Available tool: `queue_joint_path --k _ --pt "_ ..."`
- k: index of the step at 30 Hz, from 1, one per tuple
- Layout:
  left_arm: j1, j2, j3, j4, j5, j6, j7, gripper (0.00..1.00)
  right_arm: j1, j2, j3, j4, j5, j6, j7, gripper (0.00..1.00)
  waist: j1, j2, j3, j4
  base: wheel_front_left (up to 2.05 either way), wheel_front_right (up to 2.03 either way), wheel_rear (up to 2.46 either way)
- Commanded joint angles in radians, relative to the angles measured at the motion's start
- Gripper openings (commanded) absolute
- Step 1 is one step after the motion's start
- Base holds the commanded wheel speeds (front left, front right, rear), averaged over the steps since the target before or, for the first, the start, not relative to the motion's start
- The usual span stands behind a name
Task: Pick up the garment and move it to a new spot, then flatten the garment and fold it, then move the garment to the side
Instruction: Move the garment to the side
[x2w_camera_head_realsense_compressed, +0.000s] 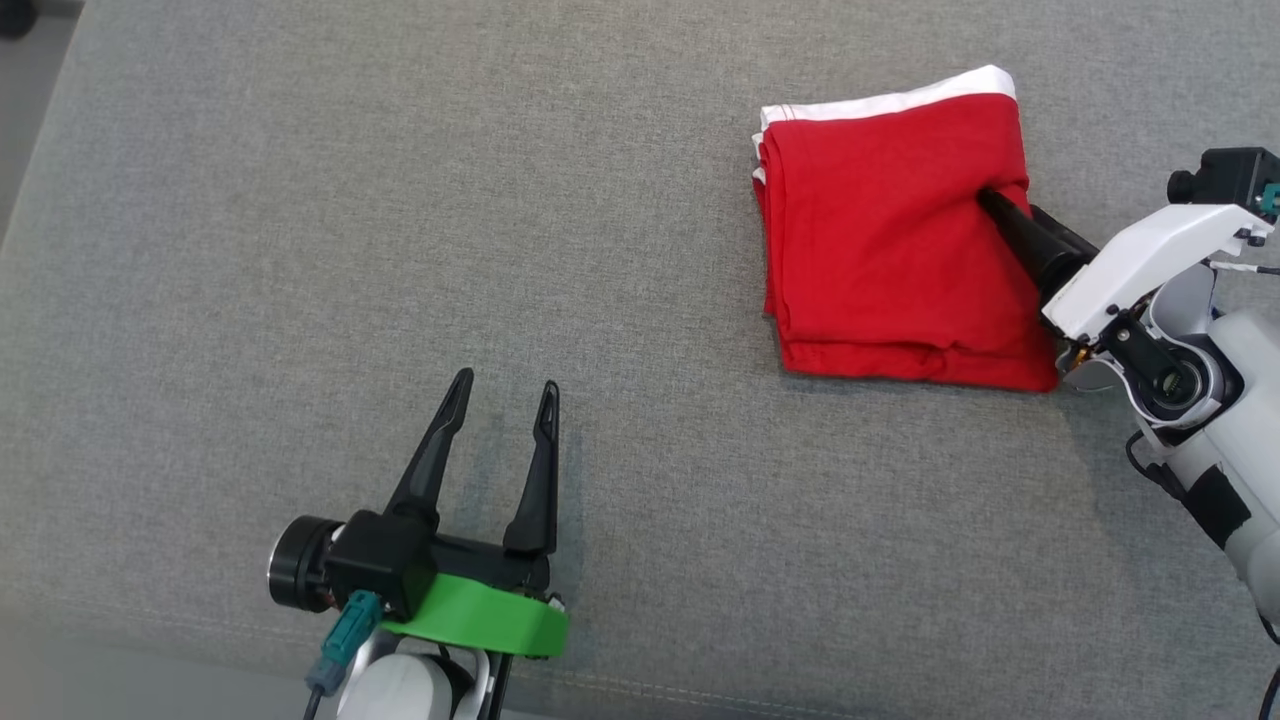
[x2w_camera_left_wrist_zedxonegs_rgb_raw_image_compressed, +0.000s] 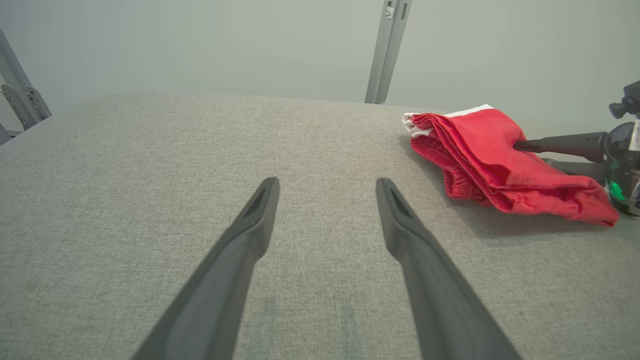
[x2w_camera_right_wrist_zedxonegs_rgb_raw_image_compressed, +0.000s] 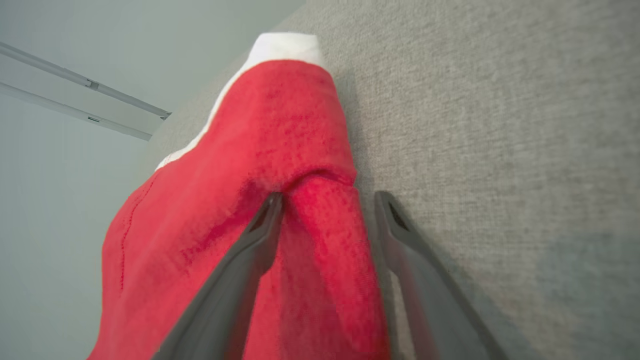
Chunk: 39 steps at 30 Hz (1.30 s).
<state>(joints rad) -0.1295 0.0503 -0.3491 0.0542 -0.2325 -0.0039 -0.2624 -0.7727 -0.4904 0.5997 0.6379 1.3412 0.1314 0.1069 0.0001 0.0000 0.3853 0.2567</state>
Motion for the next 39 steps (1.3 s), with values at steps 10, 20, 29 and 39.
queue_joint_path --k 10,20,29,39 --pt "-0.003 0.001 0.006 -0.009 0.021 0.007 -0.003 1.0 0.046 -0.021 0.041 -0.044 0.078 -0.002 -0.043 0.0 -0.0001 0.0 -0.047 -0.06 0.0 0.0 0.0" --pt "0.019 0.001 0.034 -0.013 0.065 -0.013 -0.003 1.0 0.068 -0.079 0.087 -0.125 0.068 -0.001 -0.102 0.0 -0.0001 0.0 -0.072 -0.18 0.0 0.0 0.0" --pt "0.003 0.002 0.064 -0.017 0.112 -0.046 -0.003 1.0 0.031 -0.18 0.16 -0.171 0.003 -0.001 -0.147 0.0 -0.0001 0.0 -0.048 -0.333 0.0 0.0 0.0" --pt "-0.033 0.02 0.086 -0.025 0.154 -0.081 -0.003 1.0 -0.055 -0.301 0.197 -0.14 -0.06 -0.001 -0.226 0.0 -0.0001 0.0 0.046 -0.43 0.0 0.0 0.0"
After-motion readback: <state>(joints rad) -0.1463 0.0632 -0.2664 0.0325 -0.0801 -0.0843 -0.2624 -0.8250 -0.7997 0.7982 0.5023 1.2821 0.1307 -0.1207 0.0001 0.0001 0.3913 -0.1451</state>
